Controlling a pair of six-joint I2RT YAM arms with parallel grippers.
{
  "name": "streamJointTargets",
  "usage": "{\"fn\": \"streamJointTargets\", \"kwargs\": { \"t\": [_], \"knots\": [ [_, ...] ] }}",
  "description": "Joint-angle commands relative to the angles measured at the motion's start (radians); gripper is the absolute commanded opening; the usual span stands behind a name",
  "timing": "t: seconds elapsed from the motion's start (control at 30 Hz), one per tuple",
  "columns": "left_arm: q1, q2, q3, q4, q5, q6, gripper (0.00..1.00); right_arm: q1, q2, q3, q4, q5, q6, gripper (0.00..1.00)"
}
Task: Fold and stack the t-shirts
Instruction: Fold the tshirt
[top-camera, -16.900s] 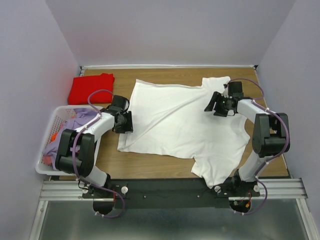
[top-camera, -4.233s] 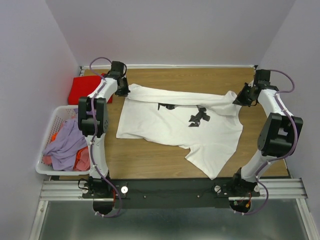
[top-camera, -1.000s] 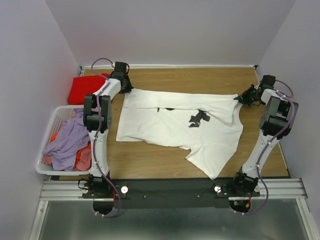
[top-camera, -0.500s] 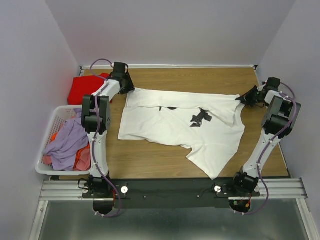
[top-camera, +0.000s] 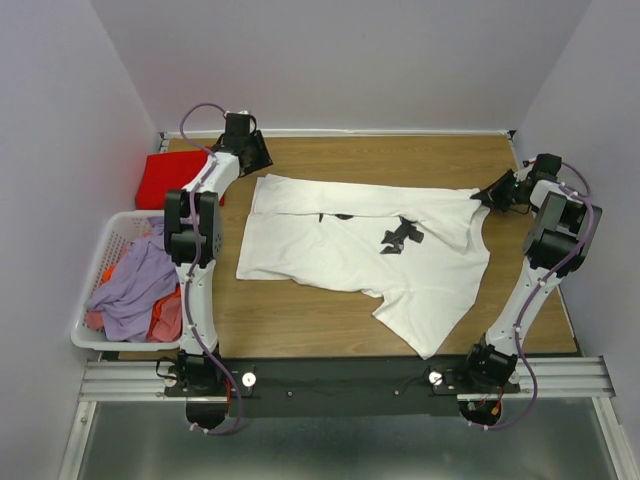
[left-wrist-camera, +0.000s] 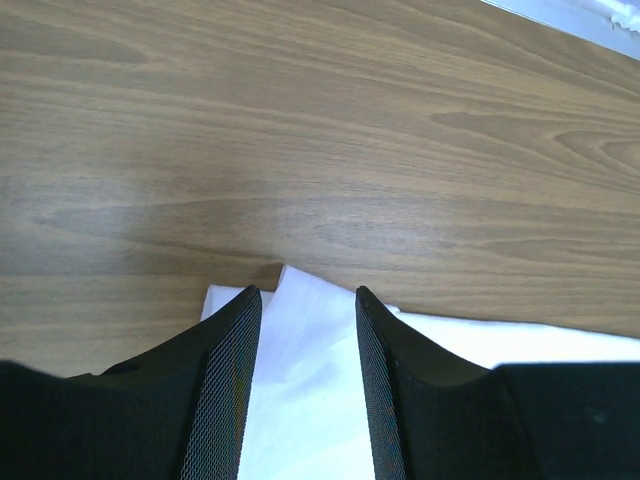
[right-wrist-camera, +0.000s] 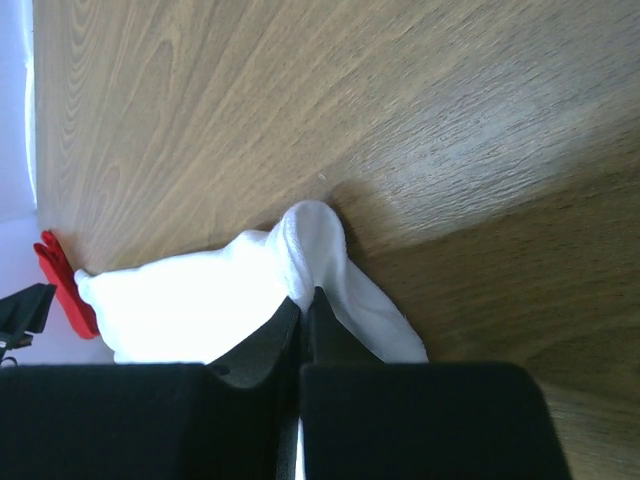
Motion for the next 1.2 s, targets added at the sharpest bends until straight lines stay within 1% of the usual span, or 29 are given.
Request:
{"fn": "streamJointTargets", "kwargs": {
  "t": [0.0,0.37,0.53,0.73,0.8,0.9,0.93,1.0,1.03,1.07,1.17],
  "knots": [
    [0.002,0.054,0.032,-0.010,0.034,0.024,0.49,-0.008,0.029,0.020,0.010,-0.023,-0.021,0.09],
    [0.001,0.117,0.075,-0.036,0.050,0.018,0.49,-0.008,0.031,0.013,0.011,-0.023,-0.025,0.09],
    [0.001,0.124,0.086,-0.050,0.081,0.018,0.40,-0.008,0.029,0.006,0.011,-0.016,-0.025,0.09],
    [0.001,0.127,0.084,-0.058,0.096,0.020,0.33,-0.008,0.032,0.011,0.011,-0.015,-0.019,0.09],
    [0.001,0.129,0.087,-0.064,0.100,0.018,0.32,-0.008,0.032,0.011,0.011,-0.015,-0.018,0.09],
    [0.001,0.129,0.084,-0.078,0.093,0.020,0.27,-0.008,0.029,0.009,0.011,-0.012,-0.019,0.09],
    [0.001,0.127,0.081,-0.078,0.088,0.021,0.21,-0.010,0.029,0.009,0.011,-0.011,-0.019,0.09],
    [0.001,0.123,0.080,-0.076,0.071,0.020,0.14,-0.008,0.027,0.009,0.011,-0.011,-0.019,0.09],
    [0.001,0.120,0.080,-0.070,0.065,0.021,0.05,-0.008,0.029,0.009,0.011,-0.009,-0.018,0.09],
    [0.002,0.118,0.080,-0.066,0.058,0.020,0.00,-0.010,0.029,0.008,0.011,-0.003,-0.016,0.09],
    [0.007,0.094,0.090,-0.052,0.028,0.021,0.00,-0.010,0.027,0.009,0.011,0.021,-0.014,0.09]
  ]
}}
